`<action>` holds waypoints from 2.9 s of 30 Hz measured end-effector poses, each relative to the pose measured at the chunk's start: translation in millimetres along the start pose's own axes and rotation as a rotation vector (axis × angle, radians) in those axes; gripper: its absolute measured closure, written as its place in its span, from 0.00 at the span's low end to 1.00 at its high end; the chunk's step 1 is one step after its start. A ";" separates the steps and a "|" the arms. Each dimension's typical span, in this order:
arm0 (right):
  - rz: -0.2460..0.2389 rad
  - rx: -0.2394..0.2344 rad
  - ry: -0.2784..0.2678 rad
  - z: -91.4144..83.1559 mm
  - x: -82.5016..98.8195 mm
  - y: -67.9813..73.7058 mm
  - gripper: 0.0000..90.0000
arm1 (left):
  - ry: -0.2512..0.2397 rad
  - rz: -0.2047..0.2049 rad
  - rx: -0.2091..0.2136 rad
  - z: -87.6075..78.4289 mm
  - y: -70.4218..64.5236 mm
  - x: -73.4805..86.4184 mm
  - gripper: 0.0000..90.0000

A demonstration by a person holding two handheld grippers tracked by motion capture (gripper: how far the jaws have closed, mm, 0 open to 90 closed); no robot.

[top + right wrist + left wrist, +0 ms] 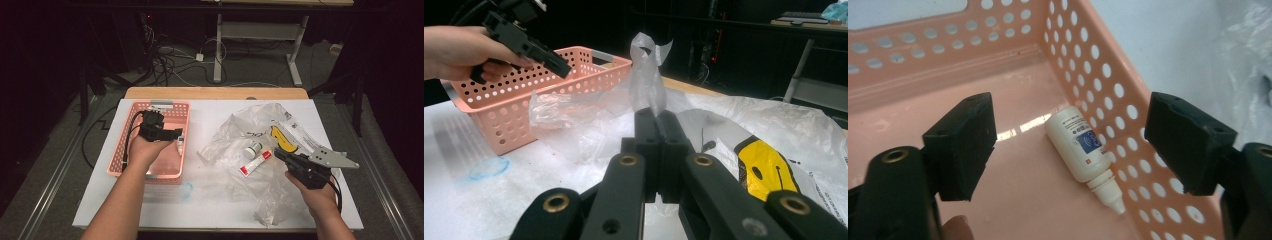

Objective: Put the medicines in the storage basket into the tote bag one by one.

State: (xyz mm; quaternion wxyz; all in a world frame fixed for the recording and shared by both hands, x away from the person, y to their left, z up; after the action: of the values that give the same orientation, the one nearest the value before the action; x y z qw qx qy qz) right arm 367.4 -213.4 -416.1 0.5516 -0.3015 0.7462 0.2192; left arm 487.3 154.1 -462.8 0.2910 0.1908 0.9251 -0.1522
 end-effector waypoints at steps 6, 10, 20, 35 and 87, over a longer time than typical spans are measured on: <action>-0.004 -0.001 -0.002 0.2 0.2 -0.9 1.00 | 0.062 -0.040 0.035 15.8 5.6 2.9 0.35; -0.003 0.000 -0.002 -0.1 0.1 -0.8 1.00 | 0.108 -0.040 0.036 24.4 7.0 5.0 0.35; -0.007 -0.001 0.000 0.3 0.4 -0.9 1.00 | 0.166 -0.071 0.055 38.0 8.2 8.4 0.39; -0.004 0.000 0.000 0.1 0.3 -0.9 1.00 | 0.286 -0.027 -0.004 48.1 6.9 19.9 0.54; -0.002 0.001 -0.004 -1.8 -0.7 0.0 1.00 | 0.072 0.066 -0.002 -20.0 -20.1 28.2 0.65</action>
State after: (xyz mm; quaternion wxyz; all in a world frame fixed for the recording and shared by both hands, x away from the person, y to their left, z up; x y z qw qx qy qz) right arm 366.3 -214.5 -414.9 0.5533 -0.3014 0.7451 0.2188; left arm 447.5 151.7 -460.5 0.2627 0.2263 0.9282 -0.1348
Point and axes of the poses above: each handheld gripper's, and its own axes: z roughly forward along the jaws, x roughly out of its underside, y roughly to its left, the point moved 7 cm from there along z, roughly forward along the jaws, and after that the axes turned 3 degrees about y, right-handed, at the moved point
